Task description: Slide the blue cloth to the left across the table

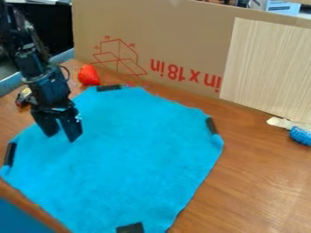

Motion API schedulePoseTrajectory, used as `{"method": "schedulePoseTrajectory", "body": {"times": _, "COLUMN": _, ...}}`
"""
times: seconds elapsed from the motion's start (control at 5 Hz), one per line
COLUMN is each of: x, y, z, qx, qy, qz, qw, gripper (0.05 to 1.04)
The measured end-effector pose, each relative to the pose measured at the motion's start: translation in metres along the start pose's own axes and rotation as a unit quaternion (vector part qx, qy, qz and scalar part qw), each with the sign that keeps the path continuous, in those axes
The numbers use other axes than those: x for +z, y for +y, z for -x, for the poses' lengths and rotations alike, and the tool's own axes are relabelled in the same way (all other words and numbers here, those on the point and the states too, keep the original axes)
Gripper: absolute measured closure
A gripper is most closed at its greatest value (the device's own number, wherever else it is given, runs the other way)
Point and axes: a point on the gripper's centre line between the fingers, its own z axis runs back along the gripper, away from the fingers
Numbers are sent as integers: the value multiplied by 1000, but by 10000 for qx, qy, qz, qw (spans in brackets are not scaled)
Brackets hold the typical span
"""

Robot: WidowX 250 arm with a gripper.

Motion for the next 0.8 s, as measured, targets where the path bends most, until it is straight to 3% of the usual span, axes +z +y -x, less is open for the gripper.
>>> {"method": "schedulePoseTrajectory", "body": {"times": 0.2, "x": 2, "y": -4, "z": 2, "qx": -120, "qy": -101, "qz": 108, "qw": 9998, "gripper": 85}}
{"method": "schedulePoseTrajectory", "body": {"times": 0.4, "x": 2, "y": -13, "z": -1, "qx": -84, "qy": -555, "qz": 468, "qw": 9973, "gripper": 83}}
{"method": "schedulePoseTrajectory", "body": {"times": 0.6, "x": 19, "y": -24, "z": -7, "qx": -113, "qy": -1028, "qz": 701, "qw": 9922, "gripper": 84}}
{"method": "schedulePoseTrajectory", "body": {"times": 0.8, "x": 50, "y": -20, "z": -1, "qx": 54, "qy": -1236, "qz": 1018, "qw": 9871, "gripper": 84}}
